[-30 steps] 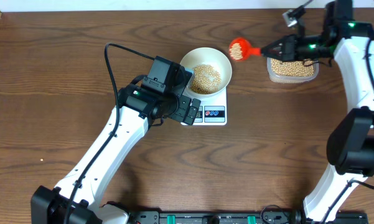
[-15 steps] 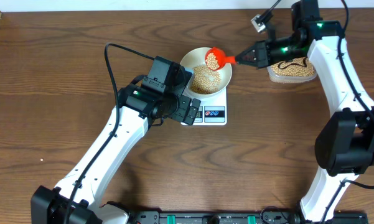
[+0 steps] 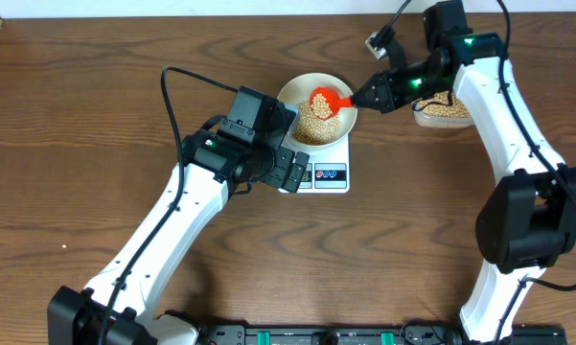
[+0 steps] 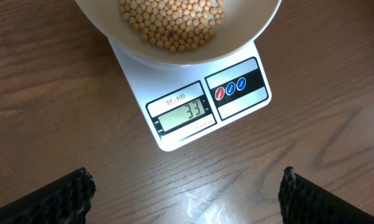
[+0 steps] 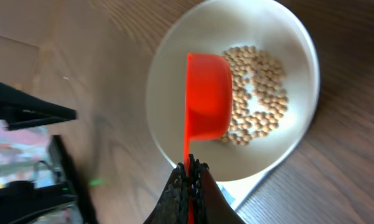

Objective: Scoop item into bowl and weigh 50g on scale
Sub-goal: 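Tilt the scoop over the bowl, pouring soybeans in gradually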

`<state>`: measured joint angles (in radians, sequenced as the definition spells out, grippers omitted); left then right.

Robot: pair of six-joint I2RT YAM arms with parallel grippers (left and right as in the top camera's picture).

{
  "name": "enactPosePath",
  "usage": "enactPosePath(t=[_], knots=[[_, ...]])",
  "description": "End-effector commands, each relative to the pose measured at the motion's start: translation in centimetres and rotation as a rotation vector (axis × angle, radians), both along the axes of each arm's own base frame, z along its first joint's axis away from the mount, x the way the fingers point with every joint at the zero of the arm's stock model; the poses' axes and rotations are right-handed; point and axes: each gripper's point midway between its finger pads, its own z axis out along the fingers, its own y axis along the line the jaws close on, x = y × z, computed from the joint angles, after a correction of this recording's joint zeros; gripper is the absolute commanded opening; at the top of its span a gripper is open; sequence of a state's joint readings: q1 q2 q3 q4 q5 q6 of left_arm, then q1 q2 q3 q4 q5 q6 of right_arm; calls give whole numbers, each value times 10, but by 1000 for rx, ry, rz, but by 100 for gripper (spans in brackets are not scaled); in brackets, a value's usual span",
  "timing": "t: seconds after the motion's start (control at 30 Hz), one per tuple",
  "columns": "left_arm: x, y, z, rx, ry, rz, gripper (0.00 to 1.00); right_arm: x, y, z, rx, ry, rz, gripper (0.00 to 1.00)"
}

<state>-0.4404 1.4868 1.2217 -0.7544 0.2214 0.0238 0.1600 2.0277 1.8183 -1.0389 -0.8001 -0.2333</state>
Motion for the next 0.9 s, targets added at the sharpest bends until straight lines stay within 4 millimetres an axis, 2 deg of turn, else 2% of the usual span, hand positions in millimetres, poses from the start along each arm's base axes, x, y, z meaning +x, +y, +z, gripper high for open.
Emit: enactPosePath(t=[0.0, 0.33, 0.87], knots=[[0, 3, -7, 19, 12, 6, 97, -2, 0, 6, -71, -61, 10, 1], [0, 3, -7, 19, 12, 6, 96, -4, 8, 2, -109, -103, 55, 1], [0, 3, -7, 19, 12, 6, 96, 8, 11, 8, -109, -214, 94, 1]])
